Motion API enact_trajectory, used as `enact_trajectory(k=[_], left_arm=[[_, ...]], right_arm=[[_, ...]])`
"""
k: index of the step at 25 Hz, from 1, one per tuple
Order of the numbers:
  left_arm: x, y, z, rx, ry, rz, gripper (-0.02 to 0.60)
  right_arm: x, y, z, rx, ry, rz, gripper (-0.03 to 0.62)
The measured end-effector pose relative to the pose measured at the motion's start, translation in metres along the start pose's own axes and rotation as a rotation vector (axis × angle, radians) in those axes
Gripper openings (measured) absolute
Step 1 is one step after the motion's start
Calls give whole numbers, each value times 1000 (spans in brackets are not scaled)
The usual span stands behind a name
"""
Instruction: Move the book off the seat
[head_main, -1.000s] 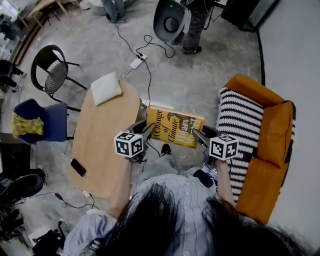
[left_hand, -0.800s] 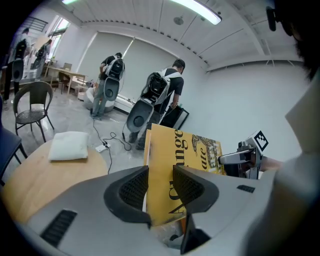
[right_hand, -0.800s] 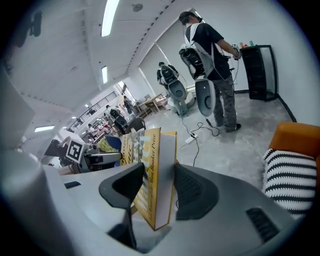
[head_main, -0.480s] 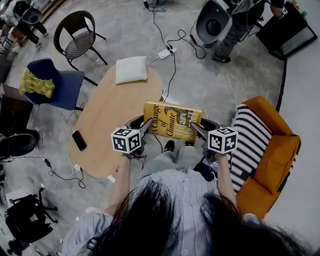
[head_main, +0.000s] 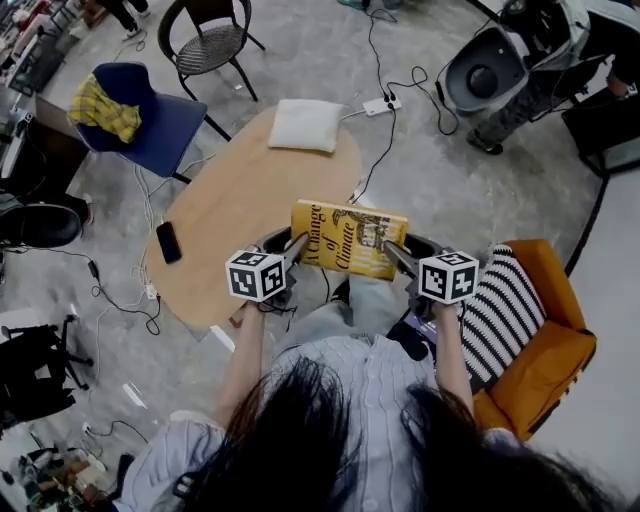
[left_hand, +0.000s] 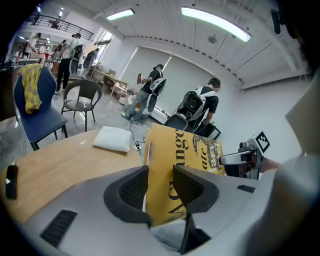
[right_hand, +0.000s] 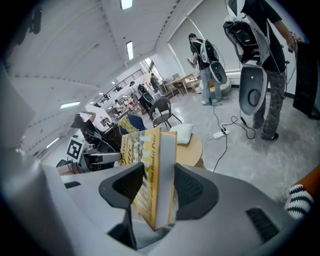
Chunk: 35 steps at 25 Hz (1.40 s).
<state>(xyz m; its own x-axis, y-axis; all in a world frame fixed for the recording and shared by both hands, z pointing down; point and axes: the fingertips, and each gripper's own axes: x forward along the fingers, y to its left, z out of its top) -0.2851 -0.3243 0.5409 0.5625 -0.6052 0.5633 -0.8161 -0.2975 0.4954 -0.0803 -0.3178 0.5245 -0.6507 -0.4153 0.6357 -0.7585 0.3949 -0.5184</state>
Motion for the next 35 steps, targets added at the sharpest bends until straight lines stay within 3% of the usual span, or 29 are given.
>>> enact_trajectory(k=[13, 30, 35], left_arm=[[49, 51, 26, -90, 35, 118, 161], [144, 114, 8, -152, 180, 153, 161], [171, 156, 0, -180, 229, 153, 161]], right_arm=[[77, -45, 50, -14, 130, 102, 201], [166, -127, 41, 125, 274, 139, 201], [214, -147, 37, 145, 317, 137, 200]])
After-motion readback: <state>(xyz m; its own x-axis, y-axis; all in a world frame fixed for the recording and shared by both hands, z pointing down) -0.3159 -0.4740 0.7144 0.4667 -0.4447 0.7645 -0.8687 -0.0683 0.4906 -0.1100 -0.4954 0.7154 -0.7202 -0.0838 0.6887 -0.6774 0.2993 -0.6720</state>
